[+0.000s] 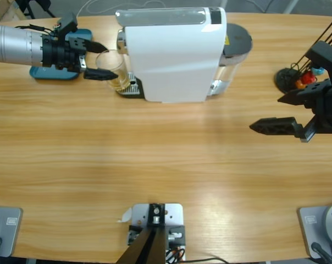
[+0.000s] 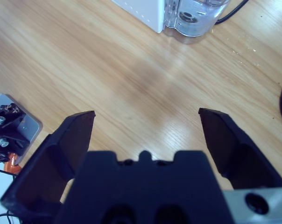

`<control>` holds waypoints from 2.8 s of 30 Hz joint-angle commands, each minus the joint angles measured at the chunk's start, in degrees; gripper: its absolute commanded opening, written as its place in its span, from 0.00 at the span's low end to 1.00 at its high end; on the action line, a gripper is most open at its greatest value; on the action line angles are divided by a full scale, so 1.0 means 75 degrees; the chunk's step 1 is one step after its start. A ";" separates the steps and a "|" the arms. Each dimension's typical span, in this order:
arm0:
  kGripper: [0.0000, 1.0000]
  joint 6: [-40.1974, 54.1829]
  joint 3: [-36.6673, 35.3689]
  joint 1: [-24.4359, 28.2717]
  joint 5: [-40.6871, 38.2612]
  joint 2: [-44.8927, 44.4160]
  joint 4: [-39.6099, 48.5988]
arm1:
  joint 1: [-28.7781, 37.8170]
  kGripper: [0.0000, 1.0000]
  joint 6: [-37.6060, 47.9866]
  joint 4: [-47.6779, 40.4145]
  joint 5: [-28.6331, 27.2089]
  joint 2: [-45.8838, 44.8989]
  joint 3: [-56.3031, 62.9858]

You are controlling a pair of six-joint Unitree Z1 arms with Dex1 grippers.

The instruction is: Pour coffee

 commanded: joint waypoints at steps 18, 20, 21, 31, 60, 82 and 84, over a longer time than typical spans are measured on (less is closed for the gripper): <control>0.65 0.0067 0.0020 -0.0049 -0.0601 0.0760 -0.0703 | -0.0109 1.00 -0.0081 -0.0025 0.0088 0.0309 0.0139; 0.65 0.0067 0.0011 -0.0145 -0.0386 0.0772 -0.0703 | -0.0109 1.00 -0.0081 -0.0025 0.0086 0.0309 0.0139; 0.65 0.0067 0.0011 -0.0211 -0.0153 0.0775 -0.0703 | -0.0109 1.00 -0.0081 -0.0027 0.0086 0.0309 0.0139; 0.39 -0.0004 0.0008 -0.0169 0.0043 0.0784 -0.0703 | -0.0109 1.00 -0.0081 -0.0032 0.0086 0.0309 0.0136; 0.00 -0.0667 0.0201 0.0905 -0.0906 -0.0074 -0.0750 | -0.0109 0.99 -0.0081 -0.0022 0.0088 0.0424 0.0115; 0.00 -0.2446 0.0179 0.2831 0.2059 0.0648 -0.2760 | -0.0109 0.99 -0.0140 0.0022 0.0135 0.0421 0.0110; 0.00 -0.2671 0.0088 0.2864 0.2336 0.0873 -0.3021 | -0.0109 0.99 -0.0140 0.0022 0.0135 0.0447 0.0103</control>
